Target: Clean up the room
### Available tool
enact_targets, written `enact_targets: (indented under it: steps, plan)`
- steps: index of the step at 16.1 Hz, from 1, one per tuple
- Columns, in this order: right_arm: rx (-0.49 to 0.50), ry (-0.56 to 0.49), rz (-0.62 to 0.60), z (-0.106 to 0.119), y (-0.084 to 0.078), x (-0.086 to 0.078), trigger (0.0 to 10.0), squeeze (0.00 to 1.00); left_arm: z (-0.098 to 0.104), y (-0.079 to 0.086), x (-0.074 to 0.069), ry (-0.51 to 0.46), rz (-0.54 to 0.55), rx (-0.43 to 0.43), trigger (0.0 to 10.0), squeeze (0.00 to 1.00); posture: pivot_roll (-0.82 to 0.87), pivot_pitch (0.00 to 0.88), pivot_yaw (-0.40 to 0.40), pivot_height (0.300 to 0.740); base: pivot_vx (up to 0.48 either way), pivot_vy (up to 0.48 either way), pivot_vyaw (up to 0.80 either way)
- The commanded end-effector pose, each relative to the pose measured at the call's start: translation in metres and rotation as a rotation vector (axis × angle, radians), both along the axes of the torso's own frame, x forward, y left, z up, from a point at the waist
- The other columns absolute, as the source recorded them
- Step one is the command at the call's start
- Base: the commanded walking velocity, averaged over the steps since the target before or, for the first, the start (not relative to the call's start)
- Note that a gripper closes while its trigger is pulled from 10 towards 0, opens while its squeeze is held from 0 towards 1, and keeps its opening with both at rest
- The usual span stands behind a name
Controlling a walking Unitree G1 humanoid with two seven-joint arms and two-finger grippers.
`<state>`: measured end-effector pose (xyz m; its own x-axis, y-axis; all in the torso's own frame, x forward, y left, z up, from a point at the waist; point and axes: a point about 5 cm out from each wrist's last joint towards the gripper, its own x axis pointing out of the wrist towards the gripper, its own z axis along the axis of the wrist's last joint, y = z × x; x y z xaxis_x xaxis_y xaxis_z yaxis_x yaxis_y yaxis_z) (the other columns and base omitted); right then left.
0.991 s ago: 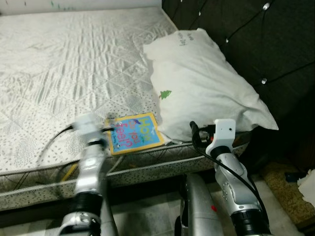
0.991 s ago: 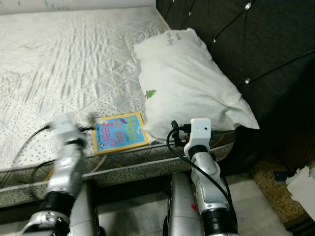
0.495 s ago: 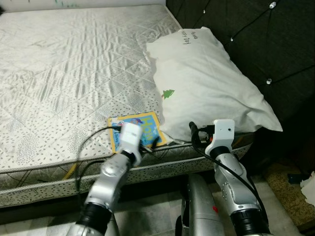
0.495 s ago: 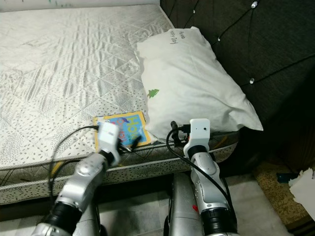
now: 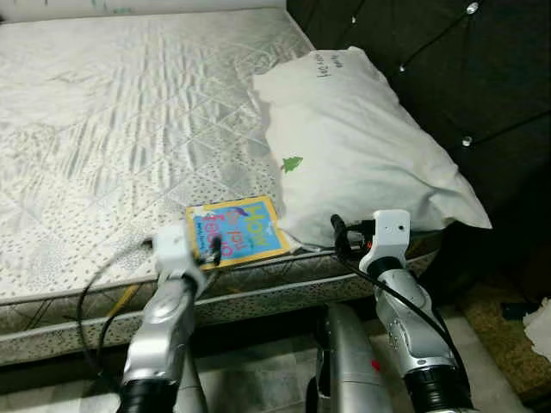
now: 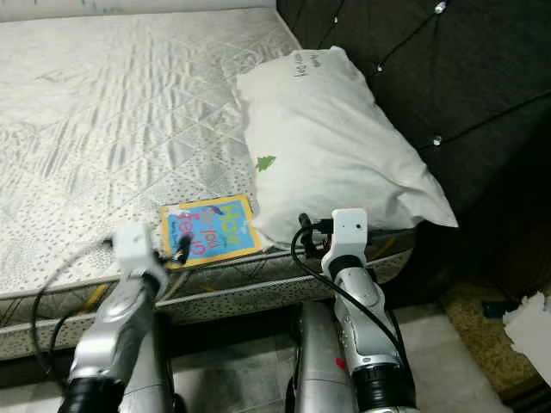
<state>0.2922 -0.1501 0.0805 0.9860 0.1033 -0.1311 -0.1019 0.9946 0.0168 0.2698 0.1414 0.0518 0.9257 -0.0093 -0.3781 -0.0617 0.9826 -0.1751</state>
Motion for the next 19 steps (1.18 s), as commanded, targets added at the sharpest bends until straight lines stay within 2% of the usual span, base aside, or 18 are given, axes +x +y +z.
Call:
enact_targets:
  steps: [1,2,4,6,8,9,19]
  plan:
    - [-0.003,-0.006,0.029,0.001,0.004,0.002,10.0,0.00,0.003,-0.020,-0.002,-0.001,-0.124,0.024,10.0,0.00,0.01,0.000,-0.048,0.516,0.000,0.000,0.00]
    - [-0.002,-0.007,0.036,0.001,0.006,0.003,10.0,0.00,0.005,-0.027,-0.003,0.007,-0.154,0.015,10.0,0.00,0.01,0.000,-0.053,0.516,0.000,0.000,0.00]
    - [-0.002,-0.002,0.056,0.000,0.010,0.005,10.0,0.00,0.000,-0.055,-0.006,0.068,-0.263,-0.044,10.0,0.00,0.03,0.000,-0.068,0.516,0.000,0.000,0.00]
    - [-0.005,-0.004,0.071,0.000,0.013,0.006,10.0,0.00,-0.007,-0.066,-0.013,0.141,-0.316,-0.056,10.0,0.00,0.03,0.000,-0.069,0.516,0.000,0.000,0.00]
    - [-0.003,-0.004,0.071,0.000,0.013,0.006,10.0,0.00,-0.008,-0.063,-0.017,0.161,-0.299,-0.053,10.0,0.00,0.03,0.000,-0.069,0.516,0.000,0.000,0.00]
    - [-0.002,-0.004,0.072,-0.001,0.013,0.007,10.0,0.00,-0.011,-0.054,-0.019,0.206,-0.256,-0.044,10.0,0.00,0.03,0.000,-0.068,0.516,0.000,0.000,0.00]
    - [-0.002,-0.004,0.072,-0.001,0.013,0.007,10.0,0.00,-0.011,-0.054,-0.019,0.206,-0.256,-0.044,10.0,0.00,0.03,0.000,-0.068,0.516,0.000,0.000,0.00]
